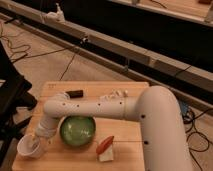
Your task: Place the ceramic cup in the ceramic bowl
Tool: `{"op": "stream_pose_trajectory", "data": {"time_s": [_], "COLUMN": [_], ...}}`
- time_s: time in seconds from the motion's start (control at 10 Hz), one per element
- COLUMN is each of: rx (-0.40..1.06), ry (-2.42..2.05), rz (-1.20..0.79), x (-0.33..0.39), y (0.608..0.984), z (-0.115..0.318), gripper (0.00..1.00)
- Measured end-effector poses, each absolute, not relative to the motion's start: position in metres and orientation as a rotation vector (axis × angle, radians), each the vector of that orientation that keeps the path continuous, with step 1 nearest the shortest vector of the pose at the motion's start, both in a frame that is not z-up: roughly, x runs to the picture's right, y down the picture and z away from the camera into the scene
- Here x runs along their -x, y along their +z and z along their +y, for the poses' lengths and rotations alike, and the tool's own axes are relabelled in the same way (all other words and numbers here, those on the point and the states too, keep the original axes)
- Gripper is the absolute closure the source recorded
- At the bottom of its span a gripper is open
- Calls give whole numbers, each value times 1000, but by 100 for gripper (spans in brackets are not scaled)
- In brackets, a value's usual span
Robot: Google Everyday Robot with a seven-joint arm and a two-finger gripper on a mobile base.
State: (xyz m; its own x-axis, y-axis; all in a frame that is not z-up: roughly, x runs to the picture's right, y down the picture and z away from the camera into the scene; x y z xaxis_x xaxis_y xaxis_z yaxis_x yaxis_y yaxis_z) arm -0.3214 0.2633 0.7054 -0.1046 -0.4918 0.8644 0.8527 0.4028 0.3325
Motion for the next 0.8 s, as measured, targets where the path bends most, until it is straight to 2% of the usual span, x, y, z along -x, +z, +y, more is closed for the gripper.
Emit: {"op": "stream_pose_trajectory", "data": {"time_s": [0.1, 0.3, 0.5, 0.8], "rx": [390, 389, 373, 284], "ry": [-1183, -1186, -1184, -1167], "rz": [-1209, -1207, -1196, -1116], "x": [321, 323, 321, 302], "y": [708, 712, 712, 707], "z": [264, 263, 256, 209], "gripper": [74, 97, 100, 100]}}
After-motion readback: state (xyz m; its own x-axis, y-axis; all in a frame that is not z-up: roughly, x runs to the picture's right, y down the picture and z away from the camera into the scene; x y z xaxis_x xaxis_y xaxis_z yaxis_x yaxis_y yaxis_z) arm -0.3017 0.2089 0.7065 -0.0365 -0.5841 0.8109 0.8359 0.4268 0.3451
